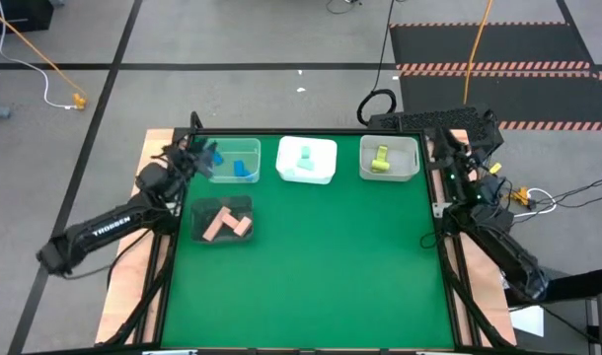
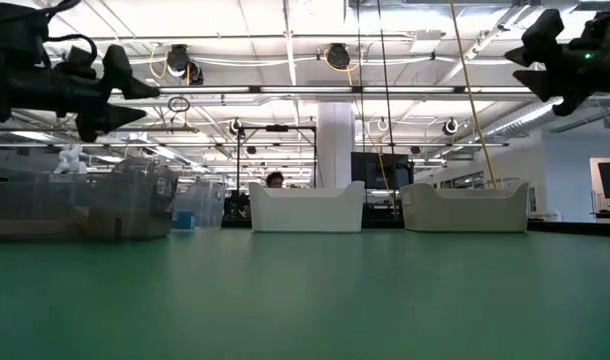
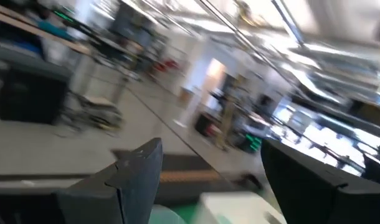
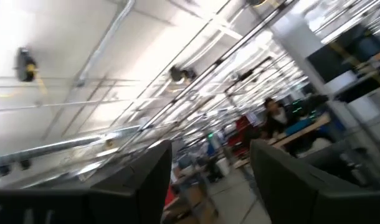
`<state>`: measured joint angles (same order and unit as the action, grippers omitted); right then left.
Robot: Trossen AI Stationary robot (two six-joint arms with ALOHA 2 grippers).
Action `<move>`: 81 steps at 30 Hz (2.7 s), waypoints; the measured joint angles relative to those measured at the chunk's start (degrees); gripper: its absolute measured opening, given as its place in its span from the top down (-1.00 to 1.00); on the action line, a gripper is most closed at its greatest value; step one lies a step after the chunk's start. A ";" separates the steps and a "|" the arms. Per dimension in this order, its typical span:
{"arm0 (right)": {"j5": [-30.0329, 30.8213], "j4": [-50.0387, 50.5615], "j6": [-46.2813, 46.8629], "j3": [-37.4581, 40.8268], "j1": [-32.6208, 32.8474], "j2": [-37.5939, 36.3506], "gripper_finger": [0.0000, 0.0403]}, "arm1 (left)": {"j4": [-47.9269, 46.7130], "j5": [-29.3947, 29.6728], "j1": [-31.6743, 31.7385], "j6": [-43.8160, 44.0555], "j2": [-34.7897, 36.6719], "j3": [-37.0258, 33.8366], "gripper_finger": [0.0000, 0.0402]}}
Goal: Sort & place blocks by color
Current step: Return to Home Position
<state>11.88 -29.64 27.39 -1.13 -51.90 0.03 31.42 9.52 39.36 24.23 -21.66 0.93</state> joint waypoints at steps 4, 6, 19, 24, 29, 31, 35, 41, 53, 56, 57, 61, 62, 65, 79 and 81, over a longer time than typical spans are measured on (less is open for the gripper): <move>0.05 -0.93 0.00 0.00 -5.07 0.11 -0.03 | 0.04 0.01 9.45 0.00 2.03 0.00 -0.35; 0.07 -0.82 -0.01 0.00 -6.89 0.14 -0.03 | 0.02 0.00 14.71 0.01 3.52 0.00 -0.35; 0.04 -0.92 0.00 0.00 -8.12 0.04 -0.03 | -1.22 0.22 42.66 2.33 18.87 0.00 -0.35; 0.04 -0.91 -0.01 0.00 -8.17 0.18 -0.03 | 2.84 1.11 41.84 1.69 20.90 0.03 -0.35; 0.03 -0.86 0.01 0.00 -8.15 0.28 -0.03 | 2.97 0.87 40.77 1.70 20.99 0.00 -0.35; 0.03 -0.95 0.00 0.00 -8.13 0.28 -0.03 | 2.90 0.82 40.75 1.82 20.96 0.02 -0.35; 0.03 -0.93 0.00 0.00 -8.13 0.28 -0.03 | 2.85 0.87 40.75 1.62 20.93 0.02 -0.35; 0.02 -0.92 -0.01 0.01 -8.13 0.31 -0.03 | 2.84 0.87 40.75 1.65 20.93 0.02 -0.35; 0.02 -0.92 -0.01 0.00 -8.13 0.31 -0.03 | 2.84 0.87 40.73 1.71 20.93 0.02 -0.35; 0.02 -0.92 0.00 0.00 -8.13 0.31 -0.03 | 2.84 0.87 40.71 1.79 20.93 0.02 -0.35; 0.02 -0.92 -0.01 0.00 -8.13 0.31 -0.03 | 2.84 0.87 40.71 1.86 20.93 0.02 -0.35; 0.02 -0.92 -0.01 0.00 -8.13 0.31 -0.03 | 2.84 0.87 40.71 1.66 20.93 0.02 -0.35; 0.02 -0.92 -0.01 0.00 -8.13 0.31 -0.03 | 2.84 0.87 40.71 1.73 20.93 0.02 -0.35; 0.02 -0.93 -0.01 0.00 -8.13 0.31 -0.03 | 2.84 0.87 40.71 1.78 20.93 0.02 -0.35; 0.02 -0.92 -0.01 0.00 -8.13 0.31 -0.03 | 2.84 0.87 40.71 1.62 20.93 0.02 -0.35; 0.02 -0.92 -0.01 0.02 -8.13 0.31 -0.03 | 2.84 0.87 40.71 1.77 20.93 0.02 -0.35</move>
<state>11.90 -30.57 27.38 -1.11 -60.03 0.34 34.26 10.39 80.07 25.99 -0.73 0.95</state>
